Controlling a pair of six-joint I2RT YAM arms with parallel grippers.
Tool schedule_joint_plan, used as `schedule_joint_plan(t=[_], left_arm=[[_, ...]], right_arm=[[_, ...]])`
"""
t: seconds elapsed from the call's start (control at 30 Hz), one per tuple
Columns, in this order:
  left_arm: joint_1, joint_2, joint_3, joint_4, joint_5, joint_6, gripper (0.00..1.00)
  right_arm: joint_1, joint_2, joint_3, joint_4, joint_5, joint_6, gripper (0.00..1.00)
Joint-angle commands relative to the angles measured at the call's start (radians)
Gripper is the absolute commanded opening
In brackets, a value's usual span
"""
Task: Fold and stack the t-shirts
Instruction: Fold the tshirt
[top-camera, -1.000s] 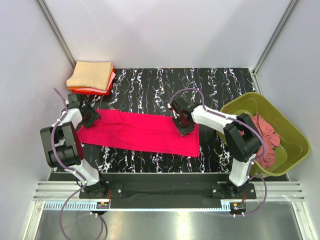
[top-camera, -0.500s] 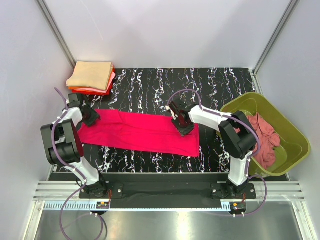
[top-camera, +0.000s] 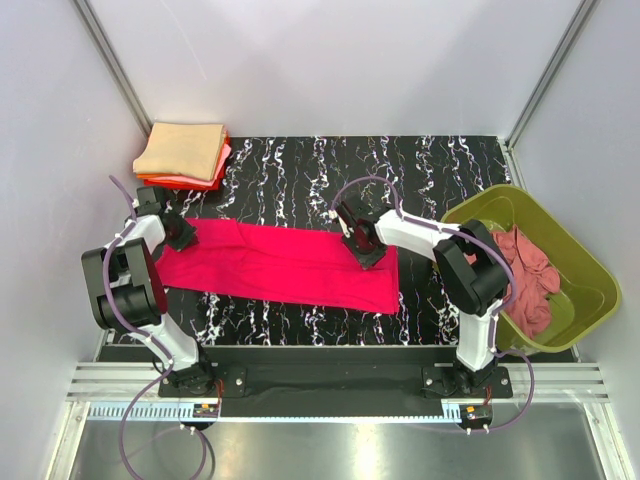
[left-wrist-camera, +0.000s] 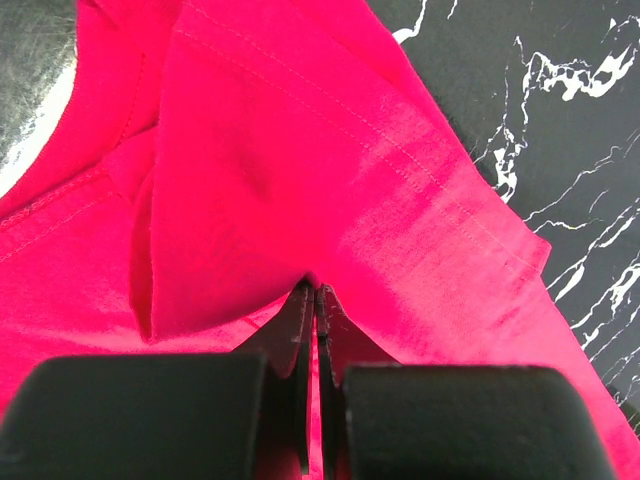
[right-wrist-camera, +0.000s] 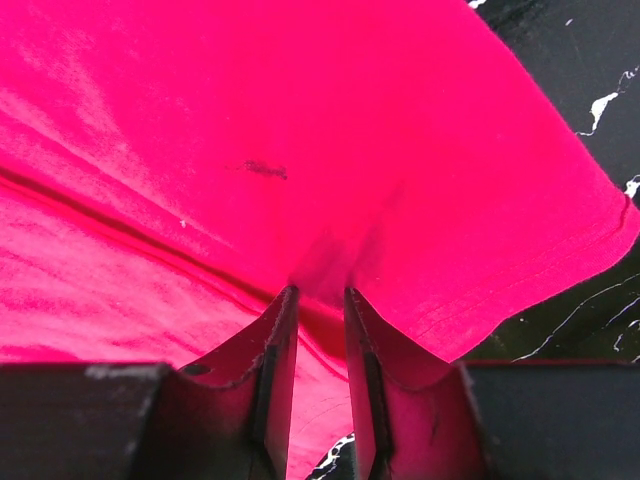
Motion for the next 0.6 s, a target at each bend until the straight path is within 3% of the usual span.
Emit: schedule_joint_plan(t=[0.0,0.17,0.43,0.57], left_arm=[[0.001,-0.018,0.04,0.037,0.031,0.013,0.0],[0.001,-0.027,0.046,0.037,0.036,0.018,0.0],[-0.003,-0.045,0.066,0.035,0.043,0.031,0.0],[-0.011,-0.071,0.069,0.023,0.04,0.031,0.0]], right_arm=[[0.004,0.01,0.019,0.025,0.039,-0.021,0.32],[0.004,0.019,0.021,0.026,0.053,-0.021,0.29],[0.004,0.007,0.027,0.031,0.095,-0.024,0.0],[0.004,-0.005,0.036,0.019,0.128,-0.018,0.0]])
